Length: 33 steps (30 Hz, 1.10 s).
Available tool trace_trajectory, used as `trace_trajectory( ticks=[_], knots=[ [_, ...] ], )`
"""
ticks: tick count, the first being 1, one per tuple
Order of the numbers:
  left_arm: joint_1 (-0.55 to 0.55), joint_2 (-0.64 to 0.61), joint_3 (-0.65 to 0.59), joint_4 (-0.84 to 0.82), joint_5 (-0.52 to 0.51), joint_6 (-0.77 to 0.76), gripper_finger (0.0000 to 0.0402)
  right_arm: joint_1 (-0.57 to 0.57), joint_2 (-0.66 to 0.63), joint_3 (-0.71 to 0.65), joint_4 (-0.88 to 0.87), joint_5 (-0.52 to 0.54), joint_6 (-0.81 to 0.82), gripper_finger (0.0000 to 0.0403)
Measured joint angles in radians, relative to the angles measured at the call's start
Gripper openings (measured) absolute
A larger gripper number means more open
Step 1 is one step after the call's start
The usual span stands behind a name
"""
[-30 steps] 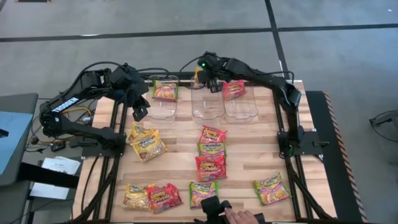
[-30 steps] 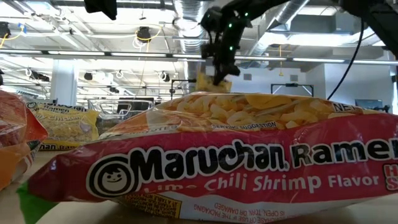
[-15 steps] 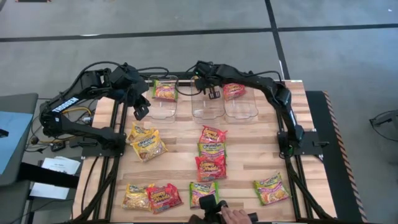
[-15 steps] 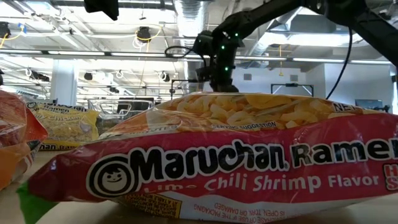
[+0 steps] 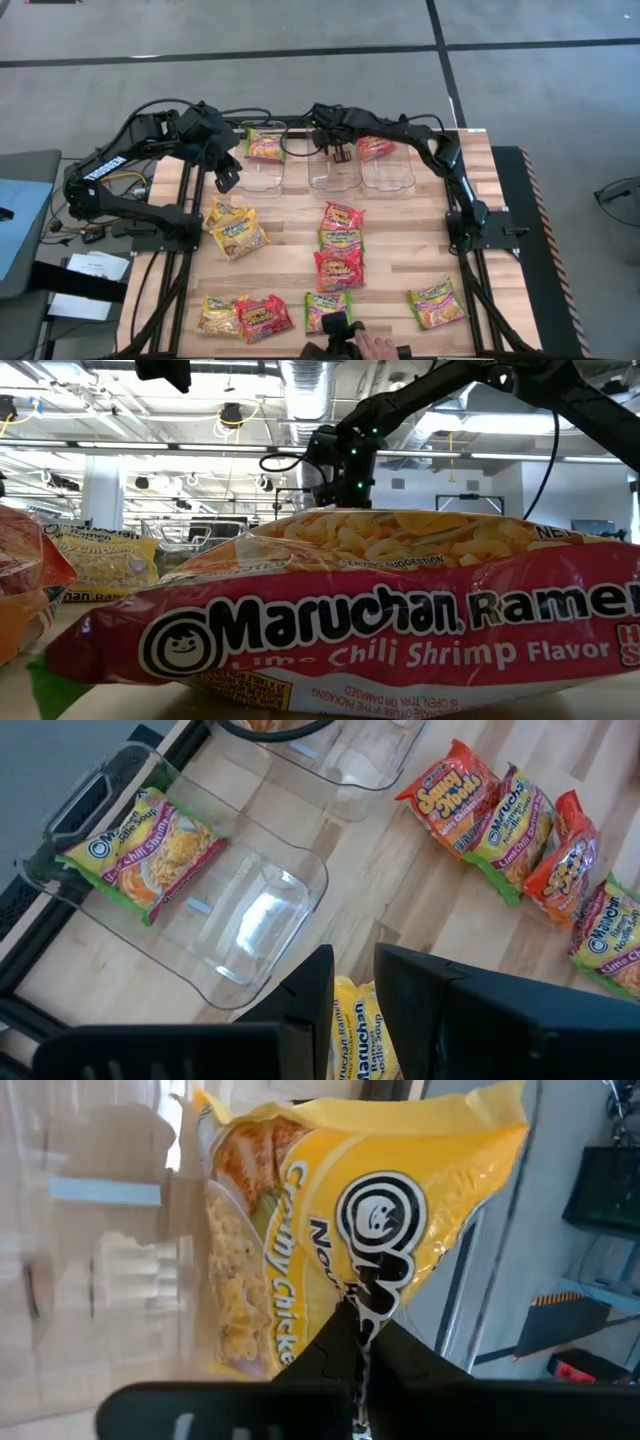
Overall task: Sort Maruchan noodles
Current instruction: Put the yellow noodle pack into the middle transparent bin, then put the green noodle pack into the left transparent bin
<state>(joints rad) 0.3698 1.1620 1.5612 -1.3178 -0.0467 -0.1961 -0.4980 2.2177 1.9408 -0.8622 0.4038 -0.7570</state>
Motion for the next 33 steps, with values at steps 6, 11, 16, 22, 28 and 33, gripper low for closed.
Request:
trace_trajectory(
  ticks=[6,11,16,22,28,33],
  knots=[
    [0.000,0.003,0.000,-0.002,0.000,0.000,0.0061,-0.002,0.000,0.000,0.000,0.009,0.035,0.0071],
    [0.000,0.003,0.000,-0.002,0.000,0.010,0.0061,-0.002,0.000,0.000,0.001,0.017,0.035,0.0102],
    [0.000,0.003,0.000,-0.002,-0.012,0.011,0.0062,0.005,-0.002,0.000,-0.015,0.064,0.036,0.0123],
    [0.000,0.003,0.000,-0.002,-0.013,0.003,0.0078,0.026,-0.035,0.035,-0.026,0.125,0.035,0.0128],
    [0.000,0.003,0.000,-0.004,-0.016,0.014,0.0122,0.036,-0.036,0.200,-0.024,0.125,0.058,0.0128],
    [0.000,0.003,0.000,-0.018,-0.046,0.001,0.0179,0.035,-0.035,0.356,-0.056,0.125,0.061,0.0128]
  ],
)
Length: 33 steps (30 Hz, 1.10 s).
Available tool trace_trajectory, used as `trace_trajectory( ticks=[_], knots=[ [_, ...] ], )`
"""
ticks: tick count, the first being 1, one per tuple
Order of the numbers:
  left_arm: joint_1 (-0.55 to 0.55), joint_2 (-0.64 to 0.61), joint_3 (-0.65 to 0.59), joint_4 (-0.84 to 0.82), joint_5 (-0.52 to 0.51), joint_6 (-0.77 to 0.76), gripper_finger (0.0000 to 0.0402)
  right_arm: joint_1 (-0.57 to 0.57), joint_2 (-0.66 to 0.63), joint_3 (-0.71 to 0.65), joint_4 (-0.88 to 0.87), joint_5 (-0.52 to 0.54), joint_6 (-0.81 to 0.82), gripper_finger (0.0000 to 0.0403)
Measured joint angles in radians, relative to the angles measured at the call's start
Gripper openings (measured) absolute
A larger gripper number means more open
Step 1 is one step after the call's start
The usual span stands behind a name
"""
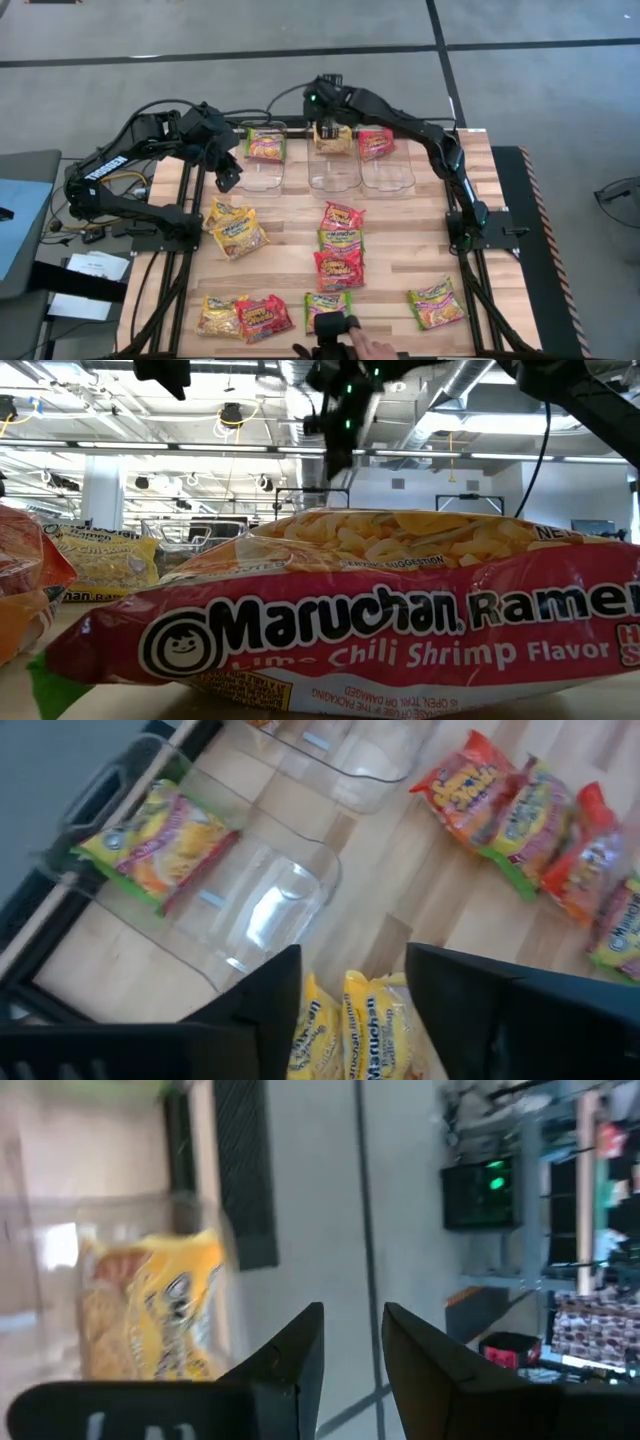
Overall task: Sort Maruchan noodles
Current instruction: Put the green noodle pack into the left transparent bin
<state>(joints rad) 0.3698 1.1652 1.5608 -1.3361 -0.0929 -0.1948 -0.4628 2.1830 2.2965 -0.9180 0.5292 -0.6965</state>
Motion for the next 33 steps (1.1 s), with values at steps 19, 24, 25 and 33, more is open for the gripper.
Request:
trace_trajectory(
  ticks=[19,24,25,33],
  knots=[
    [-0.048,0.000,0.000,0.008,0.025,-0.062,0.0231,0.042,-0.293,0.041,-0.037,0.102,0.186,0.0128],
    [-0.090,0.000,0.000,0.022,0.073,-0.049,0.0231,0.108,-0.372,0.041,-0.088,0.102,0.339,0.0128],
    [-0.099,0.000,0.000,0.026,0.073,-0.049,0.0231,0.125,-0.388,0.041,-0.093,0.102,0.366,0.0128],
    [-0.177,0.000,0.000,0.059,0.120,-0.035,0.0231,0.288,-0.484,0.041,-0.149,0.102,0.501,0.0128]
  ],
)
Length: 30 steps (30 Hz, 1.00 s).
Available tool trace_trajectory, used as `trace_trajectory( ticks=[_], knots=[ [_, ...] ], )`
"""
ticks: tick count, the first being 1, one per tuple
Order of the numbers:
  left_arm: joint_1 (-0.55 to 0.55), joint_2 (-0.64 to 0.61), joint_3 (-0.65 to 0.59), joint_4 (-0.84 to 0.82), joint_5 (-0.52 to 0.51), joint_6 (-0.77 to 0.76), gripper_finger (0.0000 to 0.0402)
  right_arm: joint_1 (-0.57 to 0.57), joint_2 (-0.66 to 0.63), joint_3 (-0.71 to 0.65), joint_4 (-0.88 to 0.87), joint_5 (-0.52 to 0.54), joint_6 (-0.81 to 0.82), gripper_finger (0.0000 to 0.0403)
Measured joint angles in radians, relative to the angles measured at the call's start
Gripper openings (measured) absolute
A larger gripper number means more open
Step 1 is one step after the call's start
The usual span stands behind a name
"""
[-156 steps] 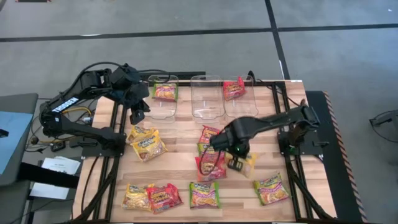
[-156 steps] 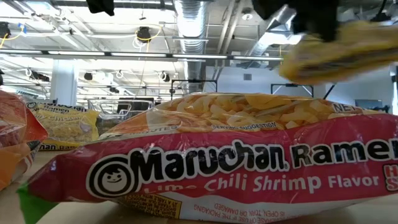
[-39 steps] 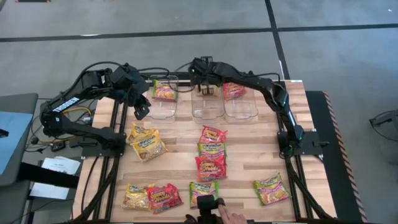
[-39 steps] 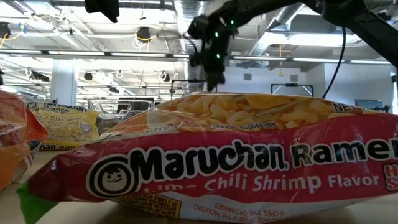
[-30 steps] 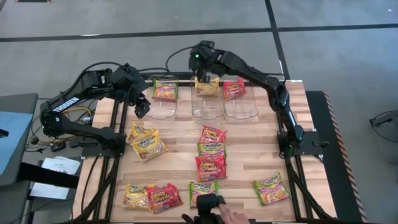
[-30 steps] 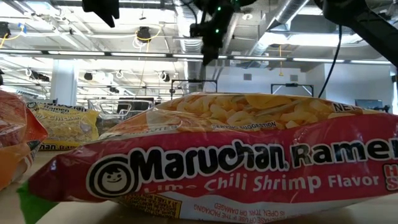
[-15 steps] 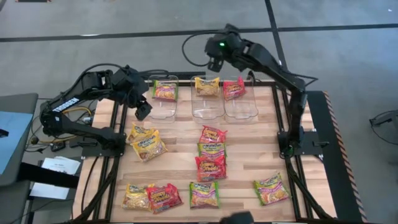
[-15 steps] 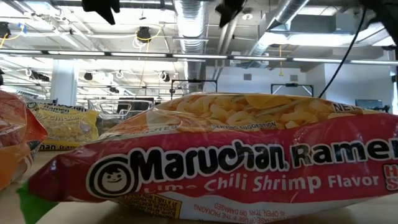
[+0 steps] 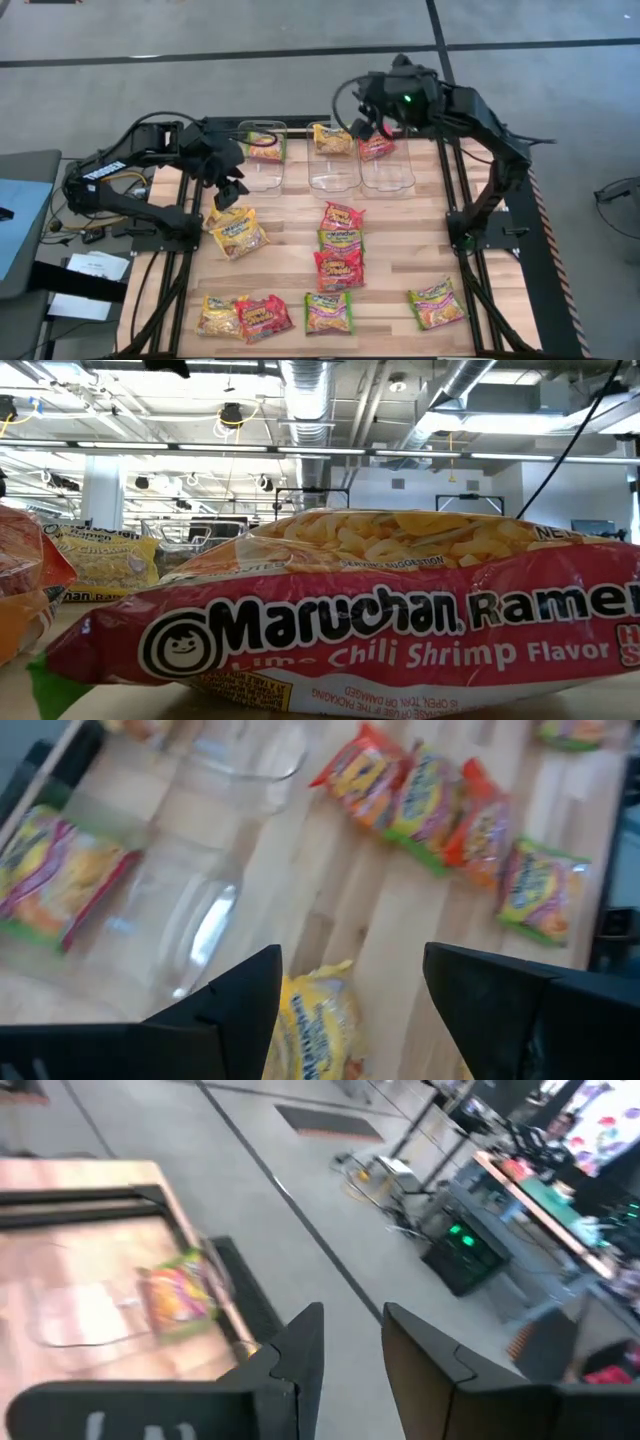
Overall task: Sort Maruchan noodles
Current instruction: Put the green noodle pack into the left transparent bin
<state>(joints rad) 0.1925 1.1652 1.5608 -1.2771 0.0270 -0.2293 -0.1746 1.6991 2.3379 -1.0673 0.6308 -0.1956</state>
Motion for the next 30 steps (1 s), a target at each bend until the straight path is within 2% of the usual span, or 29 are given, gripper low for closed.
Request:
trace_trajectory(
  ticks=[6,12,18,20,24,30],
  knots=[
    [-0.070,0.005,0.000,0.103,0.048,-0.009,0.0231,0.123,-0.032,0.000,-0.055,0.000,0.119,0.0134],
    [-0.163,0.057,0.000,0.133,0.047,-0.019,0.0231,0.226,-0.033,0.000,-0.152,0.000,0.254,0.0165],
    [-0.265,0.158,0.000,0.154,0.048,0.007,0.0231,0.327,-0.030,-0.001,-0.225,-0.010,0.430,0.0198],
    [-0.293,0.192,0.000,0.178,0.064,0.008,0.0231,0.362,-0.030,-0.001,-0.232,-0.042,0.465,0.0204],
    [-0.342,0.260,0.000,0.239,0.102,0.015,0.0231,0.428,-0.030,-0.001,-0.231,-0.110,0.518,0.0209],
    [-0.383,0.373,0.000,0.332,0.136,0.024,0.0231,0.498,-0.030,-0.001,-0.231,-0.113,0.588,0.0206]
  ],
)
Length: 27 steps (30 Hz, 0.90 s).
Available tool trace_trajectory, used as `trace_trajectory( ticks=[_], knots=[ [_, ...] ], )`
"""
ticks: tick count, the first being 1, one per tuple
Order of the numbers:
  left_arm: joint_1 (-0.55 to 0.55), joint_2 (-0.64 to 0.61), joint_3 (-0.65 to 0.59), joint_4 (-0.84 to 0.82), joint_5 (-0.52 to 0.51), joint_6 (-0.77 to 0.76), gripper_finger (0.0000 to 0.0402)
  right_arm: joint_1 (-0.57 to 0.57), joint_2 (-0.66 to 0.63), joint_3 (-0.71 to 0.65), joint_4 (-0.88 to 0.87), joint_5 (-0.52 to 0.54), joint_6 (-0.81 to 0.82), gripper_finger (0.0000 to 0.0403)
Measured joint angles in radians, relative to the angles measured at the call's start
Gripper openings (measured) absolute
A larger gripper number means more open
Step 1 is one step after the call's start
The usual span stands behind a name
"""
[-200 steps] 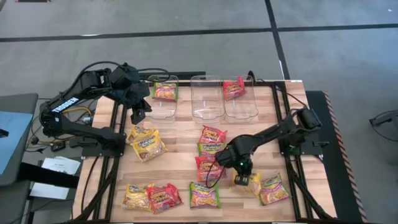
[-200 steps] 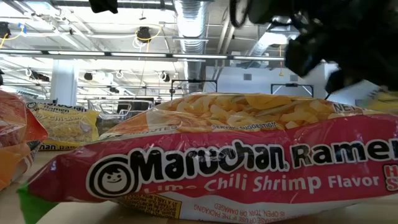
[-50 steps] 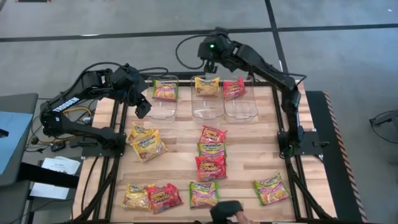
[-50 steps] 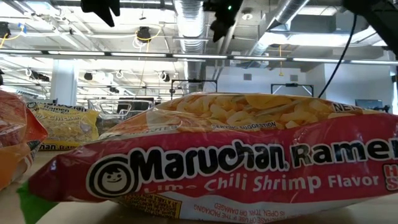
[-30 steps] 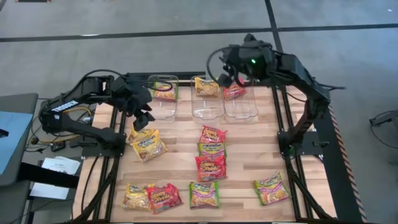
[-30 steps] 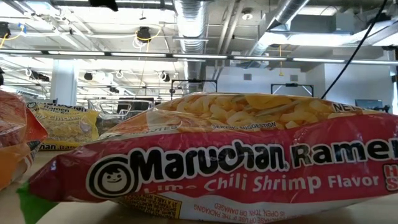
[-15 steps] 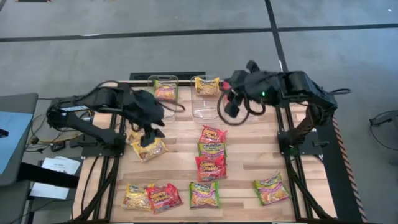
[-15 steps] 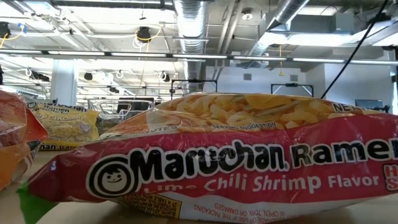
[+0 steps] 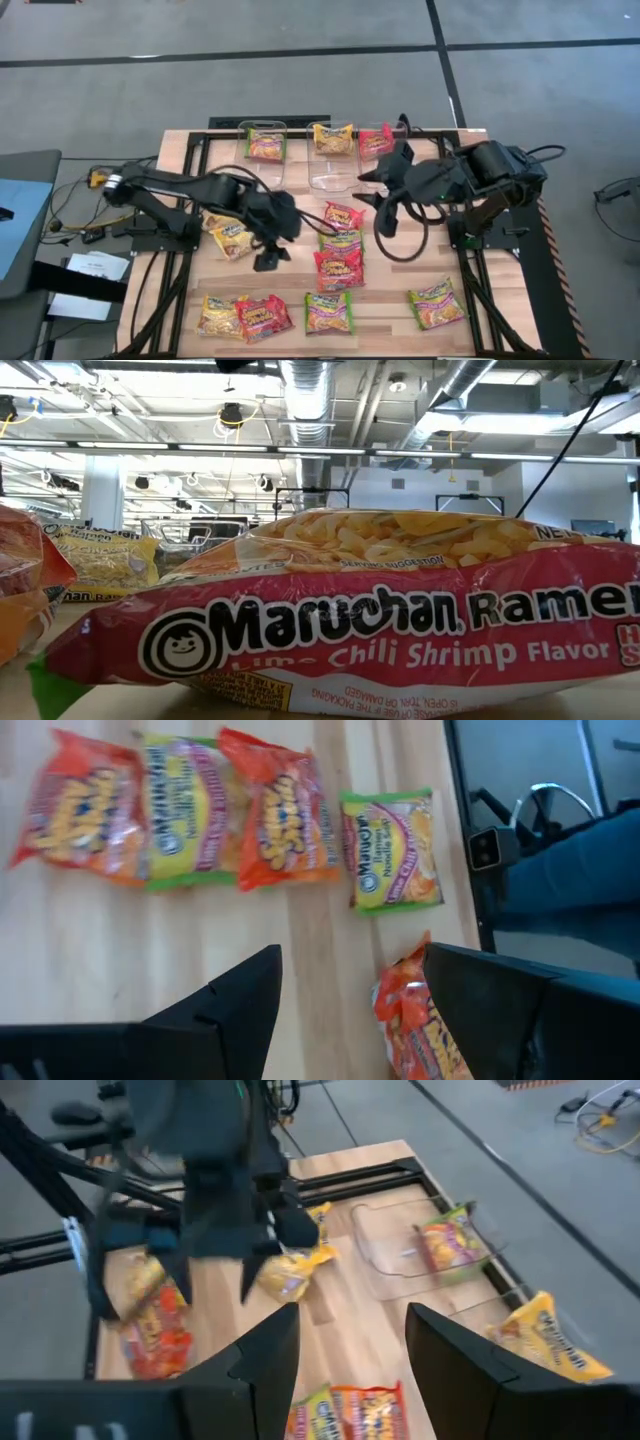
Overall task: Sort Maruchan noodles
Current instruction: Put the green noodle pack into the left transparent bin
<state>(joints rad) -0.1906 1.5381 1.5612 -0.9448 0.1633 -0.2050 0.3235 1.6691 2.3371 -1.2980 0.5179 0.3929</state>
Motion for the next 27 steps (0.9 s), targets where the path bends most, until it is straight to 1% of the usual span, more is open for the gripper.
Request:
trace_trajectory(
  ticks=[6,13,17,23,27],
  knots=[
    [-0.018,0.108,0.000,0.072,0.085,0.000,0.0231,0.026,-0.001,0.000,0.002,0.000,0.029,0.0205],
    [-0.019,0.215,0.000,0.144,0.096,-0.001,0.0231,0.028,-0.001,0.000,0.004,0.001,0.029,0.0205],
    [-0.019,0.266,0.000,0.201,0.146,-0.006,0.0231,0.028,-0.001,0.000,0.003,0.002,0.028,0.0205],
    [-0.019,0.332,0.000,0.292,0.182,-0.026,0.0231,0.029,-0.001,0.000,0.004,0.002,0.026,0.0205],
    [-0.019,0.364,0.000,0.317,0.197,-0.039,0.0231,0.029,-0.002,0.000,0.003,0.002,0.026,0.0205]
  ],
)
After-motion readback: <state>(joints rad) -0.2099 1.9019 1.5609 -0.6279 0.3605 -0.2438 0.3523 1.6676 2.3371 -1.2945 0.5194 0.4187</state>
